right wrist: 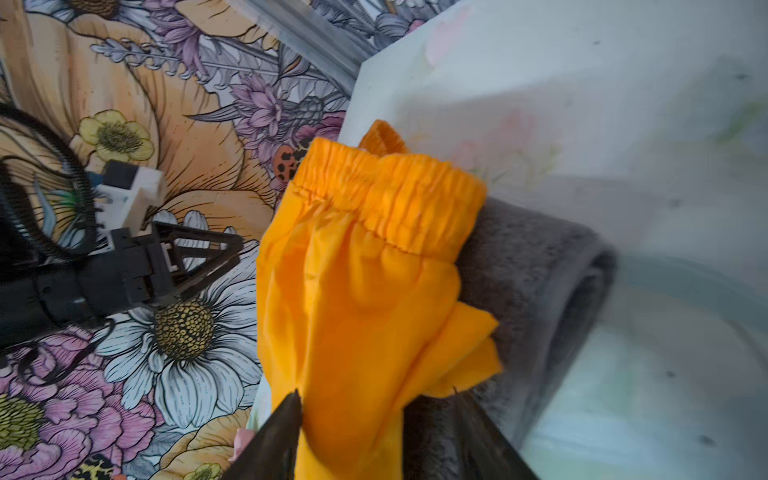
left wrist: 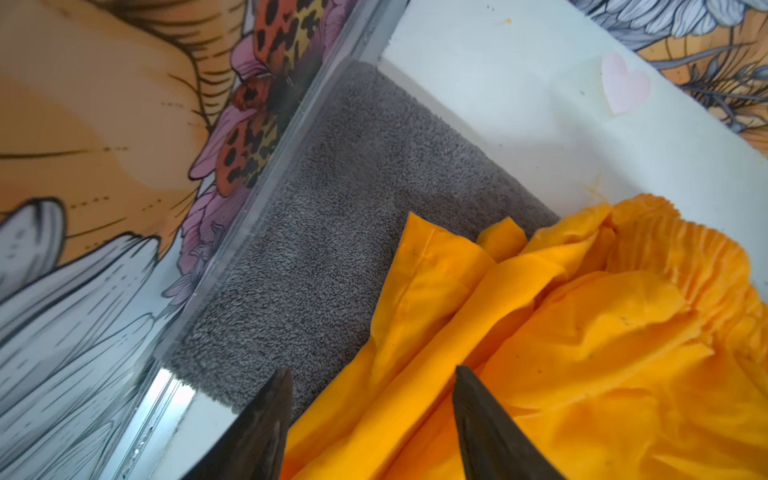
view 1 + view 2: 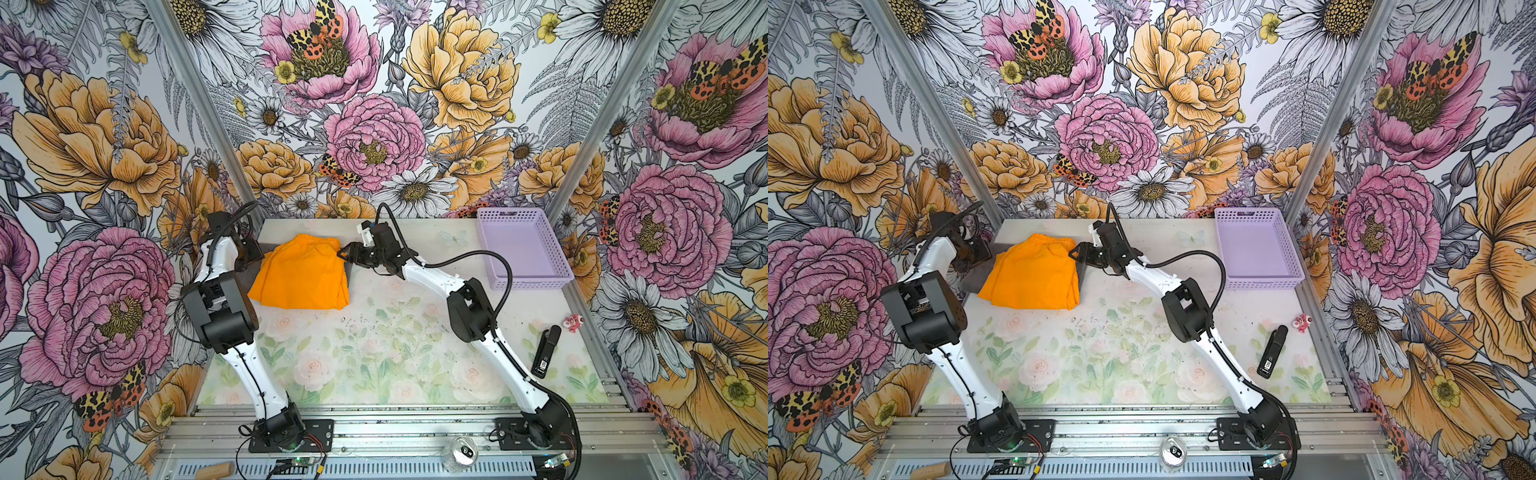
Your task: Fold and stack the mixed laundry pile
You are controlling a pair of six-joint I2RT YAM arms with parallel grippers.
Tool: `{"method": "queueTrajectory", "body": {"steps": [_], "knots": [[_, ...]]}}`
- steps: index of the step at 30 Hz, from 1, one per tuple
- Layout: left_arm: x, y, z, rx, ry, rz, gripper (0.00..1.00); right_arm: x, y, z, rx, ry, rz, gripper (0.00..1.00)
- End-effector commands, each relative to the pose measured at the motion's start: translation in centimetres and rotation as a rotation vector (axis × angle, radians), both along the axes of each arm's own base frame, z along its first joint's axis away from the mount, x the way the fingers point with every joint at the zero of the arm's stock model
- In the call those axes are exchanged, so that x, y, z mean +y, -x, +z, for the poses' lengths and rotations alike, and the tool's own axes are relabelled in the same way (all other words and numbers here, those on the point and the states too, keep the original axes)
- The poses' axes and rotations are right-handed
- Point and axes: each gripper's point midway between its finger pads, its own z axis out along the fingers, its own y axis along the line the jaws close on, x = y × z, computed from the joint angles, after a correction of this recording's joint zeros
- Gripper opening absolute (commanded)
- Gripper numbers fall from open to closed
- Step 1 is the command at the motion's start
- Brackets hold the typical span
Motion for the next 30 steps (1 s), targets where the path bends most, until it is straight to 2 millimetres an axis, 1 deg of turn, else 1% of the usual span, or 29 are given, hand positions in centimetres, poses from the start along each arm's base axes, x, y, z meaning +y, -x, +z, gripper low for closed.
{"method": "queueTrajectory", "body": {"steps": [1, 6, 9, 10, 12, 14, 15, 18, 20, 23, 26, 28, 30], "knots": [[-0.3, 0.0, 3.8, -0.095, -0.044, 0.002, 0.71, -1.8, -0.2, 5.1, -0.095, 0.051, -0.050, 0.62], [-3.3, 0.6, 4.1, -0.148, 0.014, -0.035, 0.82, -4.6, 1.4, 6.9, -0.124, 0.129, -0.052, 0.64], [-5.5, 1.2, 3.6, -0.148, 0.065, -0.069, 0.88, -6.4, 3.2, 7.9, -0.153, 0.175, -0.038, 0.67], [-6.4, 1.7, 4.6, -0.174, 0.067, -0.083, 0.90, -7.2, 3.8, 8.0, -0.162, 0.195, -0.033, 0.69], [-8.3, 2.5, 4.4, -0.187, 0.095, -0.116, 0.95, -8.9, 5.1, 8.4, -0.190, 0.234, -0.020, 0.71], [-10.3, 3.7, 4.5, -0.211, 0.113, -0.153, 0.99, -11.2, 6.4, 8.3, -0.209, 0.284, -0.016, 0.73], [-11.2, 4.3, 4.1, -0.211, 0.115, -0.167, 0.99, -12.3, 7.0, 8.0, -0.212, 0.307, -0.017, 0.74], [-14.5, 6.3, 4.2, -0.265, 0.122, -0.230, 0.99, -16.3, 8.5, 8.1, -0.255, 0.381, -0.035, 0.77], [-16.6, 7.7, 4.4, -0.308, 0.097, -0.271, 0.99, -19.2, 9.4, 8.4, -0.301, 0.446, -0.058, 0.81], [-19.6, 8.8, 6.1, -0.395, 0.026, -0.337, 0.99, -23.7, 10.3, 8.5, -0.355, 0.540, -0.106, 0.87], [-21.1, 10.1, 6.8, -0.476, 0.026, -0.351, 0.99, -28.4, 10.7, 7.8, -0.365, 0.623, -0.172, 0.91], [-21.5, 10.8, 7.0, -0.513, -0.010, -0.349, 0.99, -32.1, 11.0, 7.5, -0.368, 0.681, -0.235, 0.93], [-21.7, 11.3, 7.2, -0.542, -0.049, -0.364, 0.99, -35.1, 11.4, 6.9, -0.373, 0.741, -0.288, 0.94]]}}
